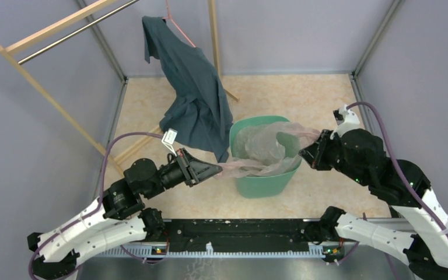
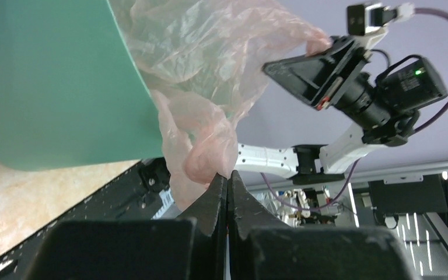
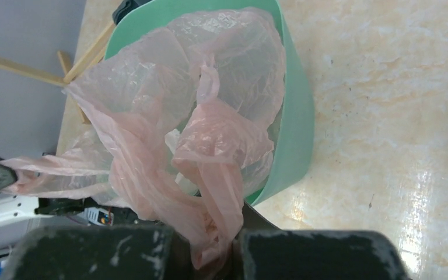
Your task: Put the trash bags into the trash bin
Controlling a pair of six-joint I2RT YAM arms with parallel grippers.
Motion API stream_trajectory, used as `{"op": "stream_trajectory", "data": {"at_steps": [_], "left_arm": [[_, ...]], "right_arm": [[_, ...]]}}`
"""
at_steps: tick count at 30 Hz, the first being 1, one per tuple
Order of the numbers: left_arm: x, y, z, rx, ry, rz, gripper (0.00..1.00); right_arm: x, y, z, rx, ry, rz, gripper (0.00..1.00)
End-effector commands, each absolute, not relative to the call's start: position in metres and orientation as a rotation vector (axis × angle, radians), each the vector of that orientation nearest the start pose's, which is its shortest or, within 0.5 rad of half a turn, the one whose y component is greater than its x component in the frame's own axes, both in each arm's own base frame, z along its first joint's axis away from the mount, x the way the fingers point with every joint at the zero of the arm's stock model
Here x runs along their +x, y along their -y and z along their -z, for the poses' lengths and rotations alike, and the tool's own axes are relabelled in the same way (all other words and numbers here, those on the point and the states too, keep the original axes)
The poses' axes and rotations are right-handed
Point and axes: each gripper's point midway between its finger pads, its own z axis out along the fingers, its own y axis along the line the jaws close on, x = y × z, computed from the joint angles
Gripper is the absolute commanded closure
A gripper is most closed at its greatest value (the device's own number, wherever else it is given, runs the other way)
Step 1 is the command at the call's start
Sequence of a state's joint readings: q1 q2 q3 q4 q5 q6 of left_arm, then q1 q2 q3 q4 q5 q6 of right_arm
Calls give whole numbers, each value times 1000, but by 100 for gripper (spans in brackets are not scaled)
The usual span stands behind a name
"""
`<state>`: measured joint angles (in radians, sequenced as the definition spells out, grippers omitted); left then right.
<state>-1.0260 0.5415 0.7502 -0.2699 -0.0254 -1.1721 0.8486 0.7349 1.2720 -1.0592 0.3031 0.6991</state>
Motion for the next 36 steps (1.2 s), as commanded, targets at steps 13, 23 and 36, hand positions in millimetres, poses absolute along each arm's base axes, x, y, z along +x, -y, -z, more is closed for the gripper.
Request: {"op": "stream_trajectory", "data": {"at_steps": [13,23,36], "left_arm": [[70,259,-279,44,-2219,1599,100],[92,242,-242,-82,-2265,1372,100],[128,253,-199,-151,-2204,1239,100]], "right_arm": [[77,-118,-301,-72,-2299,-837,100],[105,-114,-248,107,-2328,-685,100],[174,-128,-239,163,-1967,-637,89]]}}
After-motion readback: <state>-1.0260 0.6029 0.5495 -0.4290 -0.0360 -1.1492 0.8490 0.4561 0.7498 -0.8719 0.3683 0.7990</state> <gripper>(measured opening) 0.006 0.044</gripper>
